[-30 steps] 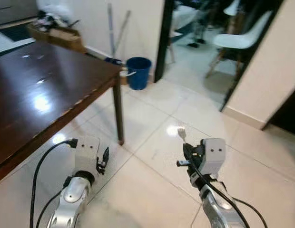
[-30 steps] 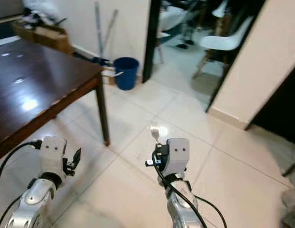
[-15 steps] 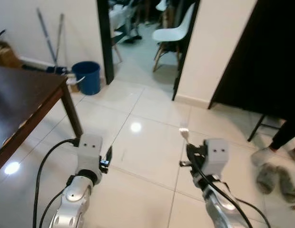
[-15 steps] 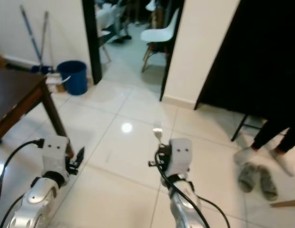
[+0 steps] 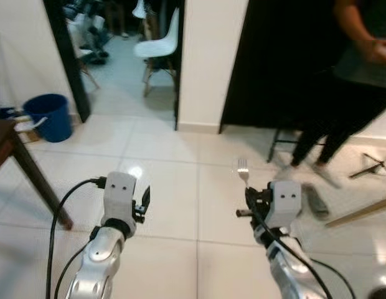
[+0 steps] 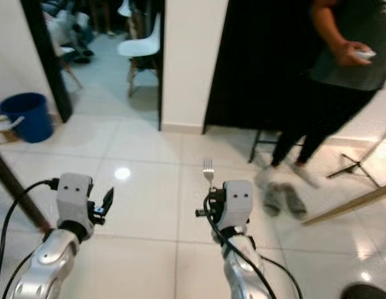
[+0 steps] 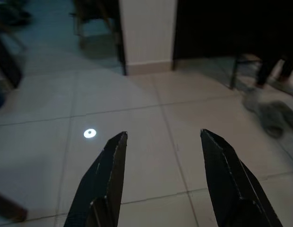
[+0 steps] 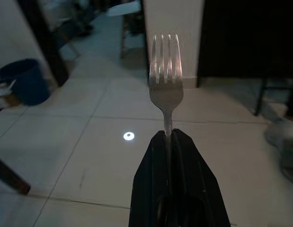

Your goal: Setting the table

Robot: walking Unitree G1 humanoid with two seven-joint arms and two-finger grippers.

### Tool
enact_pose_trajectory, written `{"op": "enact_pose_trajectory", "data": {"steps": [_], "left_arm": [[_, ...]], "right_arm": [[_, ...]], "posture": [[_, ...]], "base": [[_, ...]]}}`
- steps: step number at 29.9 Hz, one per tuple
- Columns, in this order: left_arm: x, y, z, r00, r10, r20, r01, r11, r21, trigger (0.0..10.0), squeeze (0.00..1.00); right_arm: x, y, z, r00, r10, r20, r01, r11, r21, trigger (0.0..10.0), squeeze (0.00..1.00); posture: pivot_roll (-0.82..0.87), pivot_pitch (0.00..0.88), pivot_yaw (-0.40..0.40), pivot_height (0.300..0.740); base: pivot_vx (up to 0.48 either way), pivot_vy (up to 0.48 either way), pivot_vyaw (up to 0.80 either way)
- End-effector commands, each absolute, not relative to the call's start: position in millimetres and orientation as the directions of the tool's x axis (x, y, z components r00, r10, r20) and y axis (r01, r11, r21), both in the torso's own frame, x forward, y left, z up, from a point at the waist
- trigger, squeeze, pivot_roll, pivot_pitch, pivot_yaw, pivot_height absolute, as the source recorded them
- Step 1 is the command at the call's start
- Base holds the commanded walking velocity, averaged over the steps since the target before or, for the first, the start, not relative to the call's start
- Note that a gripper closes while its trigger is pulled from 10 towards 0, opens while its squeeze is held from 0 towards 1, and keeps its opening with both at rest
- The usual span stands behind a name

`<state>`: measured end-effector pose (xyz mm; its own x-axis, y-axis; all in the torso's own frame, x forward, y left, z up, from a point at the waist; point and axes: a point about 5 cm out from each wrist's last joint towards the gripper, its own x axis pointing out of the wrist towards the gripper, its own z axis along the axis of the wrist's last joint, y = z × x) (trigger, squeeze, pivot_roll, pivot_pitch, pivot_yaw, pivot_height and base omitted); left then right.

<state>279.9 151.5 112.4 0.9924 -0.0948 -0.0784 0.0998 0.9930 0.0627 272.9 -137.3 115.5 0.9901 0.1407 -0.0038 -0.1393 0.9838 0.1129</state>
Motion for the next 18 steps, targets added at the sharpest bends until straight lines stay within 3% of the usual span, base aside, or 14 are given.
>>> {"op": "enact_pose_trajectory", "data": {"steps": [1, 18], "left_arm": [[279.0, 152.7, 109.0, 0.991, -0.09, -0.097, 0.096, 0.994, 0.058, 10.0, 0.0], [281.0, 153.2, 109.6, 0.991, -0.089, -0.096, 0.095, 0.993, 0.063, 10.0, 0.0]], "right_arm": [[272.3, -137.4, 113.5, 0.99, 0.143, -0.013, -0.14, 0.983, 0.118, 10.0, 0.0], [273.9, -137.0, 113.7, 0.99, 0.143, -0.01, -0.141, 0.983, 0.116, 10.0, 0.0]], "posture": [[-0.03, 0.0, 0.051, 0.74], [-0.03, 0.0, 0.053, 0.74]], "base": [[0.0, 0.0, -0.78], [0.0, 0.0, -0.78]]}}
